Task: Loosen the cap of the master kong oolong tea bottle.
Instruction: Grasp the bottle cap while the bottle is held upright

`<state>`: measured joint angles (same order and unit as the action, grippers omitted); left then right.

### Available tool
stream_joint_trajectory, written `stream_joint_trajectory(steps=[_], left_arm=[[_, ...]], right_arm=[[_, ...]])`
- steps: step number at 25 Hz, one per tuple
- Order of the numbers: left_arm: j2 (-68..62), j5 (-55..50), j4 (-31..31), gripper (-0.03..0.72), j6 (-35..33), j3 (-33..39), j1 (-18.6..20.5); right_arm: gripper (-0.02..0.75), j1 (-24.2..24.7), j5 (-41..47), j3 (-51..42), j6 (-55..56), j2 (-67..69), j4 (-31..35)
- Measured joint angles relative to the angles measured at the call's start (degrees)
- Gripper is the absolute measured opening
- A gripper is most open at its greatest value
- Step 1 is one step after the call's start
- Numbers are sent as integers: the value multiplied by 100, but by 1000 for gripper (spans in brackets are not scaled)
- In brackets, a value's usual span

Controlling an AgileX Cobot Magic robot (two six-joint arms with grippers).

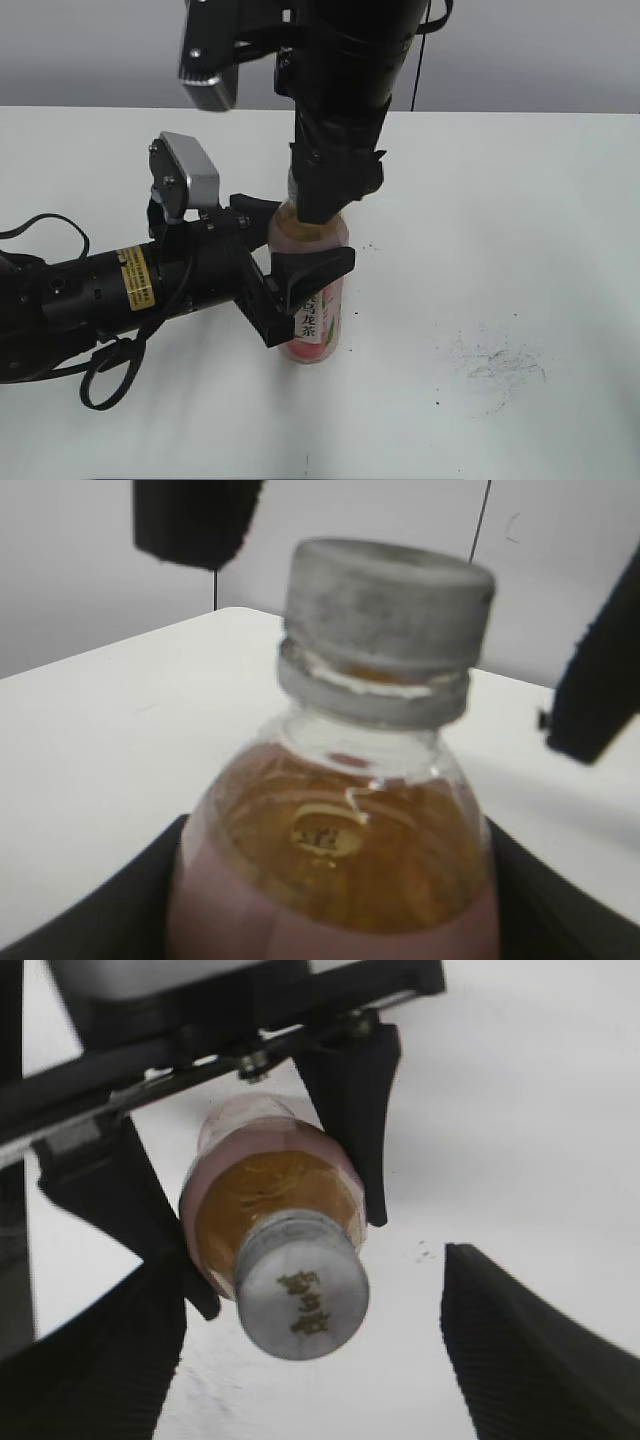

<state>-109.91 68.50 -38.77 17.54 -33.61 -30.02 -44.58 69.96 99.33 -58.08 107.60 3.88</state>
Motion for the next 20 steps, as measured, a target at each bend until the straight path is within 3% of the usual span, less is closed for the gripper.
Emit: stream_joint_trajectory(steps=[5,9,13,20], left_arm=[[0,0,0,449,0,0,0],[0,0,0,449,0,0,0],[0,0,0,449,0,0,0],[0,0,0,449,4,0,0]], right_arm=[[584,0,0,0,3159,0,0],[535,0,0,0,4890,0,0],[475,0,0,0,6001,0,0],[455,0,5,0,6830,0,16]])
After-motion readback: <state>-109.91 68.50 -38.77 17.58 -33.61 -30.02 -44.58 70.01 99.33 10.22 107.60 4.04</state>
